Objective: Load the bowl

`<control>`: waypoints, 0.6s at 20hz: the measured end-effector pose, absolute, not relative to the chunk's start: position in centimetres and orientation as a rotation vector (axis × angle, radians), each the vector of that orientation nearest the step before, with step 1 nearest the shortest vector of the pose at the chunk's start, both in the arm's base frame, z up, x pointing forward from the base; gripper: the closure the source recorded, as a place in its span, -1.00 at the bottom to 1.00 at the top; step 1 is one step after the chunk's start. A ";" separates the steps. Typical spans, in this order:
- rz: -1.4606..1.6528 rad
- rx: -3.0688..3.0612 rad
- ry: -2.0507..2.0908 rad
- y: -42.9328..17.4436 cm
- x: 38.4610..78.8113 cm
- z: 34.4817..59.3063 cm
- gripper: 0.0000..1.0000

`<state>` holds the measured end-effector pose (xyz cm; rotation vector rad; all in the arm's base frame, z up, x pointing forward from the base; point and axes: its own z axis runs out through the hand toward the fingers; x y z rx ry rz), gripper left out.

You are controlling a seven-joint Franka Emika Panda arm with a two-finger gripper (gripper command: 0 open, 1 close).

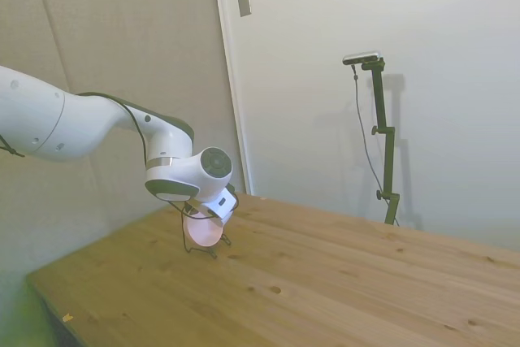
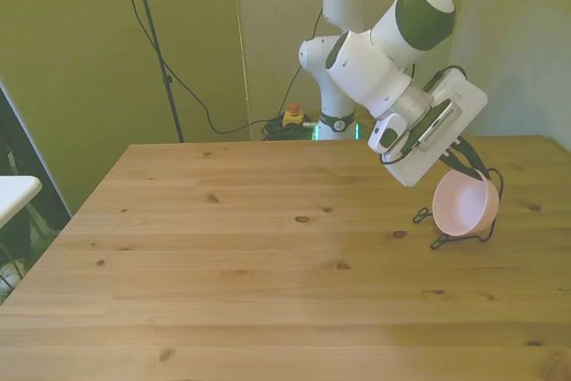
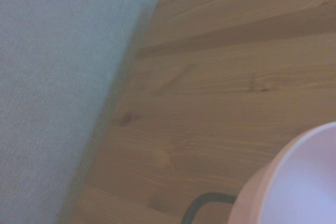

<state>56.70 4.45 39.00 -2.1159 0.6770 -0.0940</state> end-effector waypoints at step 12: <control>-0.089 -2.134 0.715 3.3 56.9 39.1 -1.00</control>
